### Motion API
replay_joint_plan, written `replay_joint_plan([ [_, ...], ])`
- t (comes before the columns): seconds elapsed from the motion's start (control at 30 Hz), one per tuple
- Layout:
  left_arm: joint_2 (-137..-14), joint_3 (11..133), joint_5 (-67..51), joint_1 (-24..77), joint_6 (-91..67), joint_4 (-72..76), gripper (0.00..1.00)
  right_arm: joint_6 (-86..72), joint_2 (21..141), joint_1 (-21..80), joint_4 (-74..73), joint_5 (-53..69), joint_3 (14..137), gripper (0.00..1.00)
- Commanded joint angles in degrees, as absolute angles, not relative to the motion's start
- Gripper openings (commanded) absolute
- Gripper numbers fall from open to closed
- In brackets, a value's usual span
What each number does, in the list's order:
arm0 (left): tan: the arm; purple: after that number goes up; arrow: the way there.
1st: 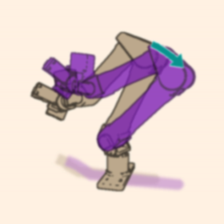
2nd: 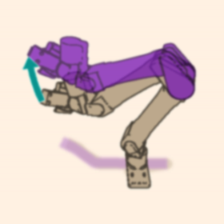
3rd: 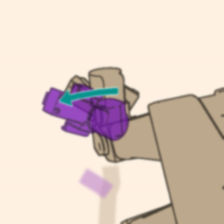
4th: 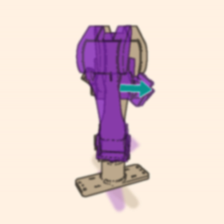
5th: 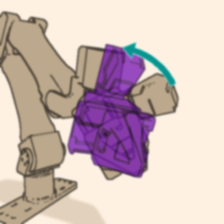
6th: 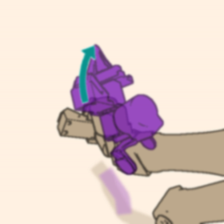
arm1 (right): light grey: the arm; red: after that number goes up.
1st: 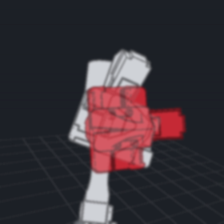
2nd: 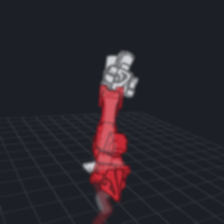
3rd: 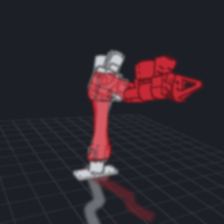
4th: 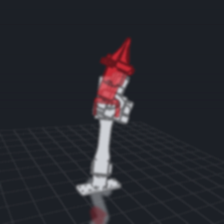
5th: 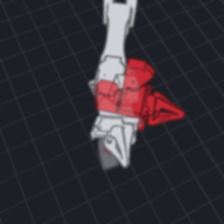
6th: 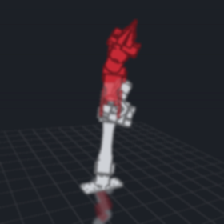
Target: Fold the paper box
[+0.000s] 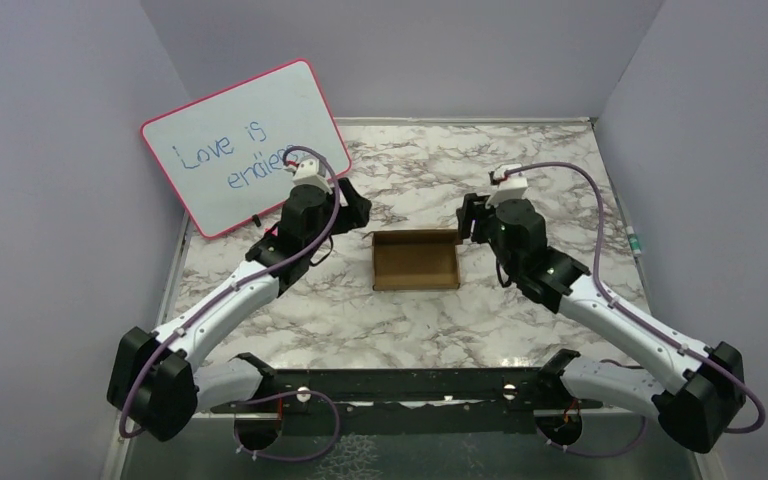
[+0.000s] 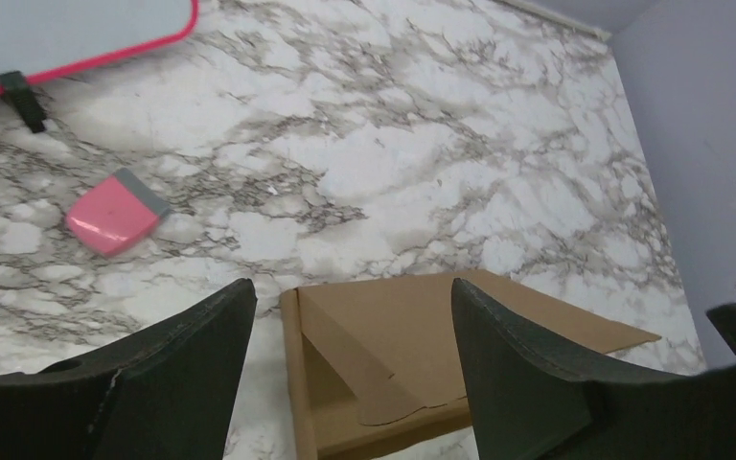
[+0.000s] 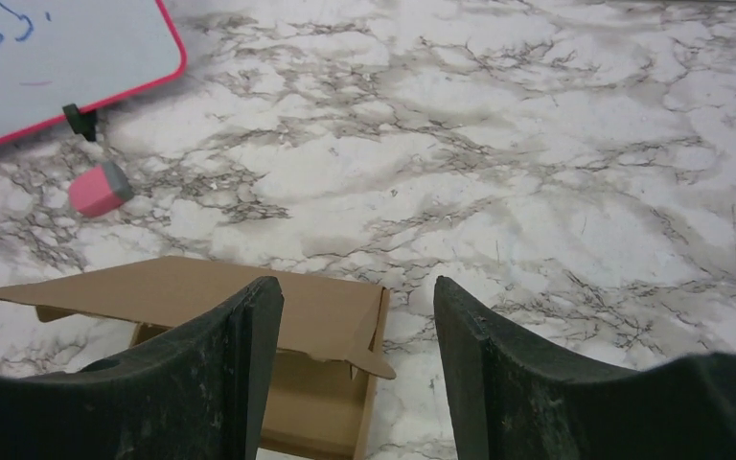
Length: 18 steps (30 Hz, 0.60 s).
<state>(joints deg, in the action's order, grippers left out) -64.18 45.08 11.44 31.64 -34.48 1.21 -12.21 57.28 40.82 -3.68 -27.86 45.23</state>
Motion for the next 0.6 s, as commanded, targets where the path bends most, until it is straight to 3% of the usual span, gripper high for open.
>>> replay_joint_plan([
  [0.0,-69.84,49.06,1.17,31.55,-32.96,2.06,0.73,-11.06,63.07,36.91,-4.11,-19.21,47.54,0.64],
  [0.4,-77.30,44.46,-10.61,31.62,-36.92,7.82,0.47,-15.87,65.55,34.31,-3.01,-11.05,41.11,0.56],
  [0.57,-77.63,40.53,-12.74,31.96,-39.04,10.38,0.43,-18.88,64.41,34.30,-1.30,-7.82,36.61,0.52],
])
